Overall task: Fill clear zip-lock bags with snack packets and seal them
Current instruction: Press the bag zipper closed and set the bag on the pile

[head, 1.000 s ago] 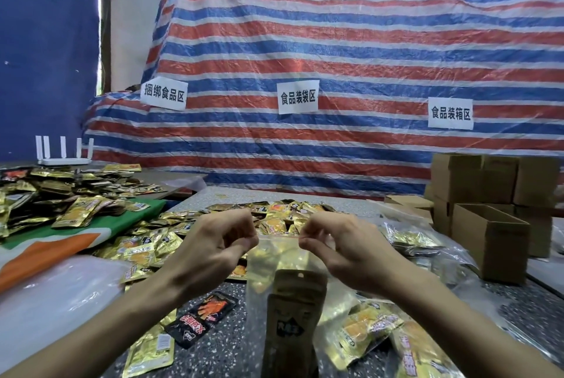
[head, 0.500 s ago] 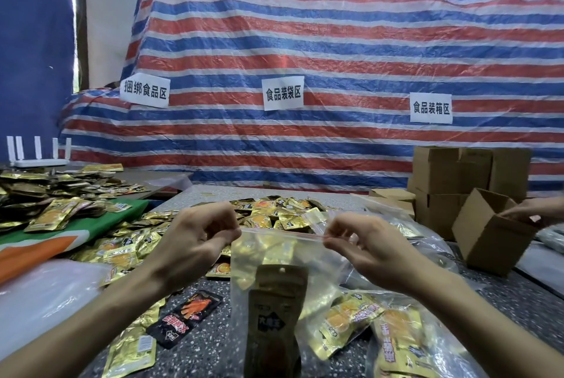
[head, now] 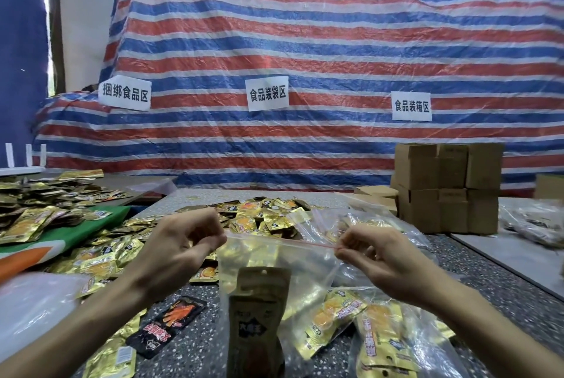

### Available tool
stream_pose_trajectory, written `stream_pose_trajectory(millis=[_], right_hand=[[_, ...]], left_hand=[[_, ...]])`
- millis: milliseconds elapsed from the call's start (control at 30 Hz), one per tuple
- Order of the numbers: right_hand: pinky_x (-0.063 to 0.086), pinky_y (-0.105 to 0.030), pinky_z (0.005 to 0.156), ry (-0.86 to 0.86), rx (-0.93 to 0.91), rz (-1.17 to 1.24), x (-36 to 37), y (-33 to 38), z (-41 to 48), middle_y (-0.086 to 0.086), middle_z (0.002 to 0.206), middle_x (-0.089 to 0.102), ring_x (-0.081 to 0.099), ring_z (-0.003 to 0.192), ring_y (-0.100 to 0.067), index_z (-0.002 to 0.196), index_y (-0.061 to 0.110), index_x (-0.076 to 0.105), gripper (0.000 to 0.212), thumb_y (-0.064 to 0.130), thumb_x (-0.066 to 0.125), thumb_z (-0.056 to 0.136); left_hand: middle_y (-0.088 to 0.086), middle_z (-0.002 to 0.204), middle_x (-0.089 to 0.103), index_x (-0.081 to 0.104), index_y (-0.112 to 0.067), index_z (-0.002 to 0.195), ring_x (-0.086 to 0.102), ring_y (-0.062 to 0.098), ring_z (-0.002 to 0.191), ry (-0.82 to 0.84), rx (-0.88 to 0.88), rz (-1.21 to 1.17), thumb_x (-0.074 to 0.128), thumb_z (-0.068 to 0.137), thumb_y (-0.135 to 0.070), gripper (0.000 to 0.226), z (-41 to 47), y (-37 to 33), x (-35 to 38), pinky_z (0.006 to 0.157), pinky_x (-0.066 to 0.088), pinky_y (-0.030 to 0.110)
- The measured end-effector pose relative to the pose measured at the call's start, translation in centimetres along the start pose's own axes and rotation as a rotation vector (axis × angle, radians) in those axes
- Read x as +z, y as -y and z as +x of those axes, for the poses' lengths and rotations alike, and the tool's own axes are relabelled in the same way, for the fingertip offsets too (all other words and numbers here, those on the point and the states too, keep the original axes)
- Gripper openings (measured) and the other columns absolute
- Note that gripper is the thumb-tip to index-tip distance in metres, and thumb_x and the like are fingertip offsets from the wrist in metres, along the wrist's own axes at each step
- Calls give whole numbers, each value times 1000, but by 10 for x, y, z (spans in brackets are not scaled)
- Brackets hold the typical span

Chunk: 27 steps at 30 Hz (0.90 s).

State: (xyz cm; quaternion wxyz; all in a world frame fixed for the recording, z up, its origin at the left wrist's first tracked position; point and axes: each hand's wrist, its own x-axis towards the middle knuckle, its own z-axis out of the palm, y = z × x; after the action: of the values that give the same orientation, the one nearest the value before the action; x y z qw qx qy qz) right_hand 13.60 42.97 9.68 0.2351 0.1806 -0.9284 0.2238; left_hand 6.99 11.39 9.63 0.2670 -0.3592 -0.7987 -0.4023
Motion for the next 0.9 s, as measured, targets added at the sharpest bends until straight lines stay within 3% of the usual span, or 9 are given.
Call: stream_pose_trajectory(millis=[100, 233, 367, 433, 533, 600, 667, 767, 900], right_hand=[[50, -17, 59, -94, -3, 64, 2, 4, -5, 10, 73, 67, 64, 69, -2, 82, 27, 66, 8, 25, 70, 89], [55, -24, 62, -108, 99, 330, 25, 7, -19, 2, 76, 70, 66, 68, -9, 79, 16, 68, 14, 24, 77, 85], [58, -27, 78, -16, 284, 694, 56, 6, -24, 5, 111, 69, 70, 93, -10, 115, 22, 56, 71, 41, 93, 56], [58, -29, 86, 119, 272, 747, 69, 11, -15, 13, 127, 63, 70, 104, -11, 135, 30, 42, 96, 36, 96, 56], [42, -27, 109, 262, 109, 714, 88, 19, 0, 15, 141, 54, 57, 126, -7, 142, 35, 44, 88, 20, 91, 70], [40, -12, 104, 253, 62, 584, 94, 21, 7, 28, 132, 57, 53, 121, 8, 131, 41, 59, 65, 20, 87, 75], [55, -22, 87, 254, 141, 631, 94, 19, 11, 16, 115, 69, 66, 102, 0, 121, 28, 68, 48, 18, 84, 77], [55, -23, 53, 218, 198, 580, 80, 9, 17, -6, 93, 74, 68, 72, -7, 102, 18, 70, 25, 17, 80, 79], [52, -27, 47, 93, 267, 560, 38, -10, 46, -12, 93, 73, 72, 68, -21, 117, 15, 57, 46, 6, 80, 79]], left_hand=[[-1, 68, 62, 61, -21, 68, 54, 11, 60, -29, -15, -54, 69, 87, -1, 29, 0, 1, 1, 52, 41, 20], [8, 70, 65, 63, -27, 72, 62, 19, 61, -85, -42, -189, 65, 90, -4, 30, -5, 1, 9, 51, 48, 24], [13, 72, 68, 64, -28, 76, 67, 17, 61, -118, -42, -323, 61, 92, -1, 32, -7, -3, 28, 57, 50, 16], [15, 72, 69, 65, -28, 80, 69, 22, 64, -111, -39, -397, 59, 92, 1, 32, -4, -6, 40, 60, 56, 24], [14, 74, 69, 66, -26, 82, 70, 25, 67, -107, -21, -442, 60, 92, 1, 29, 1, -10, 59, 64, 60, 41], [11, 74, 69, 65, -25, 82, 69, 25, 67, -120, -7, -450, 62, 91, -4, 23, 2, -10, 69, 65, 58, 48], [6, 80, 68, 65, -27, 84, 67, 21, 70, -180, 7, -441, 63, 90, -15, 13, -1, -4, 79, 65, 57, 45], [-11, 100, 66, 60, -31, 103, 66, 11, 90, -375, -7, -379, 61, 94, -29, 9, -6, 15, 89, 71, 56, 22], [-21, 111, 55, 46, -30, 121, 57, 3, 105, -430, 2, -301, 49, 90, -44, 34, -15, 48, 103, 85, 48, 20]])
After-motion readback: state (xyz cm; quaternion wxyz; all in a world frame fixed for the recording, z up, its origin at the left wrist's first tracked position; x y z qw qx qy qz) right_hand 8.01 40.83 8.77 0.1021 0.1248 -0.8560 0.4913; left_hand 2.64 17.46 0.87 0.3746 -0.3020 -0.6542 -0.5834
